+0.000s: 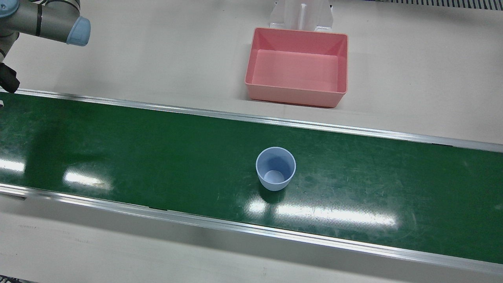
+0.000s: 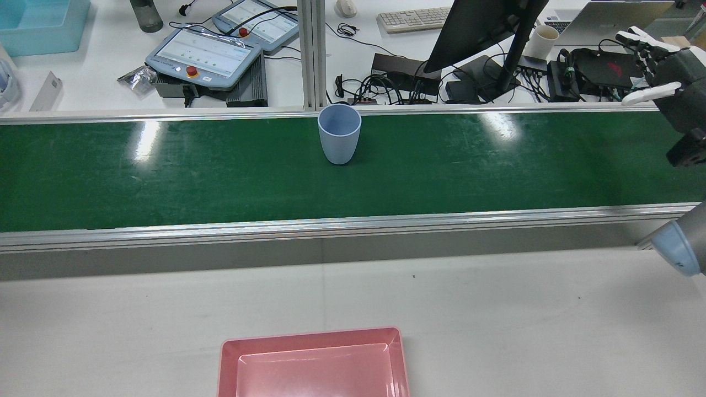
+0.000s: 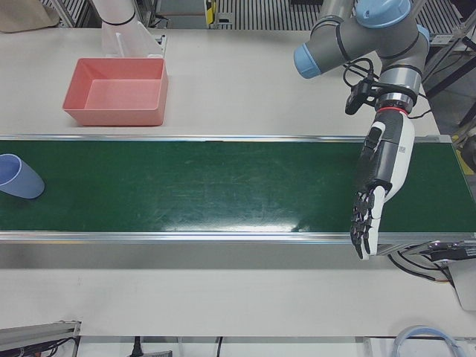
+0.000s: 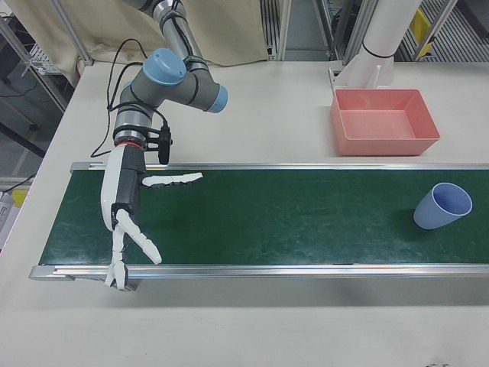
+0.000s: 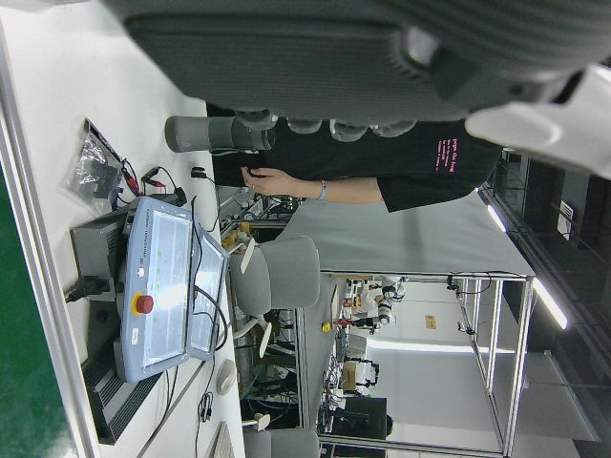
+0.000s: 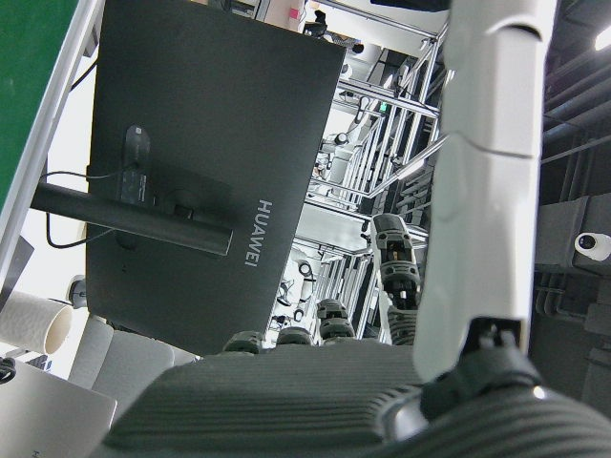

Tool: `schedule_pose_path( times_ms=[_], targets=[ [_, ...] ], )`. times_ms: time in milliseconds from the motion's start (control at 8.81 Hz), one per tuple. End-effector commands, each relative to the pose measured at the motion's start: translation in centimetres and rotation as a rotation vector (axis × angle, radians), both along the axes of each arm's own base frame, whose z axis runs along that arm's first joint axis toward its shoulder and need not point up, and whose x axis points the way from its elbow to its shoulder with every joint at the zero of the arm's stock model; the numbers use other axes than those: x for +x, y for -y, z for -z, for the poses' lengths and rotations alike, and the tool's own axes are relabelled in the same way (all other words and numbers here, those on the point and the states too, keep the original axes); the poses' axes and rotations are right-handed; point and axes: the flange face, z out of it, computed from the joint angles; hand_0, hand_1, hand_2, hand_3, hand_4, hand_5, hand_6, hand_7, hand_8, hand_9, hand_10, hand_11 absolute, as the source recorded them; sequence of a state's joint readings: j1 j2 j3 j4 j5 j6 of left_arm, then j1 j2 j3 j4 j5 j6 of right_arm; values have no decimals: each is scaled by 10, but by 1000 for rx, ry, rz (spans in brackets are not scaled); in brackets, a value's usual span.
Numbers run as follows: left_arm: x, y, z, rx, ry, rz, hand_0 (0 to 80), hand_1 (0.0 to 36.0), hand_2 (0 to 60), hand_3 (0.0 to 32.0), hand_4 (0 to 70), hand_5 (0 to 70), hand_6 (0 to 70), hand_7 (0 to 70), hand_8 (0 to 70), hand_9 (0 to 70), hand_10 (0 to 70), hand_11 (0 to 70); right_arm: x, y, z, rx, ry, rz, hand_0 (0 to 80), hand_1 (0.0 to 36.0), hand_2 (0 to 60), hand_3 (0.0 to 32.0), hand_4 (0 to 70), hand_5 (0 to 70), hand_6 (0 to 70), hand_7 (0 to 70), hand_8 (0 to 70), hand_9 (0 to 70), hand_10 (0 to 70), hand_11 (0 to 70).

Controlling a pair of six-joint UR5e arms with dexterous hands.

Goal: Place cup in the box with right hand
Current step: 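Lower the open right hand over the conveyor toward the approaching cup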

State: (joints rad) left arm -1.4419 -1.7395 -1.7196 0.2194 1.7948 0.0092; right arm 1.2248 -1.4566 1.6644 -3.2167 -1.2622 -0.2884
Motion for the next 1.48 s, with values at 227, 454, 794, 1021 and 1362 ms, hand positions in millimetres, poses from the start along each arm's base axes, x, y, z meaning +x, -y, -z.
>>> schedule_pose_path(
  times_ms=[227,454,794,1021,1362],
  targets=[
    [0,0,0,-1,0,0,0,0,0,0,0,0,0,0,0,0,0,0,-33,-3,6,10,13,59,651,86,0,0,116,51,46,175,0,21,0,0],
    [0,0,0,0,0,0,0,0,0,0,0,0,0,0,0,0,0,0,-46,-6,17,30,22,85,563,64,0,0,104,39,47,192,0,24,0,0],
    [0,0,0,0,0,0,0,0,0,0,0,0,0,0,0,0,0,0,-63,-9,22,38,26,114,595,72,0,0,107,45,52,211,0,28,0,0],
    [0,0,0,0,0,0,0,0,0,0,0,0,0,0,0,0,0,0,-80,-12,24,41,35,146,578,107,0,0,71,47,54,221,0,30,0,0],
    [0,0,0,0,0,0,0,0,0,0,0,0,0,0,0,0,0,0,-84,-14,23,39,34,154,599,88,0,0,99,49,55,222,1,30,0,0]
  ],
)
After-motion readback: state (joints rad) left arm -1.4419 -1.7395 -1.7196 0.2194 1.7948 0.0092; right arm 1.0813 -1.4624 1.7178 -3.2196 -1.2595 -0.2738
